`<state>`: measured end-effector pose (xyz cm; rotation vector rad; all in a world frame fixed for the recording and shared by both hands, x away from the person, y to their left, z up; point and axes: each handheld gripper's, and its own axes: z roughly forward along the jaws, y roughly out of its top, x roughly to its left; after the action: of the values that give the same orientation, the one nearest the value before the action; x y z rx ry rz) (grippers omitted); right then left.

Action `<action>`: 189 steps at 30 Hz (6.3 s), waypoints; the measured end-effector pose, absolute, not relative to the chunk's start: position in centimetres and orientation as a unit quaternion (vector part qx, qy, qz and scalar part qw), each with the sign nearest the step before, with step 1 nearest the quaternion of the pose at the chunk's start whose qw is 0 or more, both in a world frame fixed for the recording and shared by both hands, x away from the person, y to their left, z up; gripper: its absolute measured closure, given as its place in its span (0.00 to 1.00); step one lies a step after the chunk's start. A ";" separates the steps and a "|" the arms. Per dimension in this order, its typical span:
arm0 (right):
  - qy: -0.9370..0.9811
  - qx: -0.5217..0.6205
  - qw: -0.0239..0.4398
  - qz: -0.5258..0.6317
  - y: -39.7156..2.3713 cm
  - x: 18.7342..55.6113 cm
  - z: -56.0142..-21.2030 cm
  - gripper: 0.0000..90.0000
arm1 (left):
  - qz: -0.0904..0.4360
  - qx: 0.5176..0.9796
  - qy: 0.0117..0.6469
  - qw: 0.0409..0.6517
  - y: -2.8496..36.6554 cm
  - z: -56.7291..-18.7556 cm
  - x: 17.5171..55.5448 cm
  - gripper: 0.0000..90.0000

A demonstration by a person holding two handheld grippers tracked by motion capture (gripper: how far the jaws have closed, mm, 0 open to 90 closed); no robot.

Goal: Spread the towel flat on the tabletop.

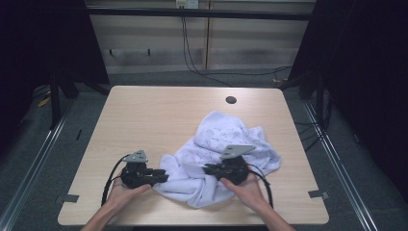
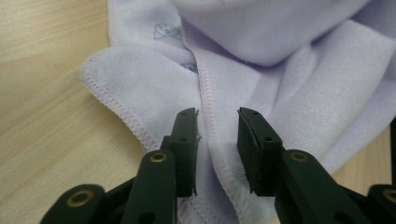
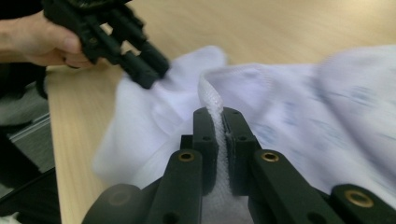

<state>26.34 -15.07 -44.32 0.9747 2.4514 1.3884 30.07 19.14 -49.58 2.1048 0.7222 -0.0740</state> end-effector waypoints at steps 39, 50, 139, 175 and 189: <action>0.849 0.353 0.089 0.383 -16.2 32.4 -50.0 0.71 | -0.006 0.823 0.308 0.477 20.8 -48.6 31.9 0.75; 0.833 0.340 0.114 0.421 -16.8 31.2 -48.0 0.96 | 0.006 0.817 0.312 0.485 21.6 -48.1 31.4 0.74; 0.708 0.434 0.209 0.516 -32.2 31.8 -37.4 0.98 | 0.060 0.739 0.282 0.608 19.6 -39.0 35.5 0.99; 0.744 0.380 0.143 0.530 -30.7 12.2 -41.0 0.71 | -0.057 0.800 0.190 0.566 23.2 -43.2 20.4 0.78; 0.780 0.435 0.121 0.434 -29.0 24.6 -47.4 0.67 | -0.003 0.862 0.272 0.428 13.0 -50.7 34.8 0.81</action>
<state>24.62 -29.05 -47.41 1.2711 2.2764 1.2658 34.77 12.99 -50.74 2.1514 0.6790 -0.0084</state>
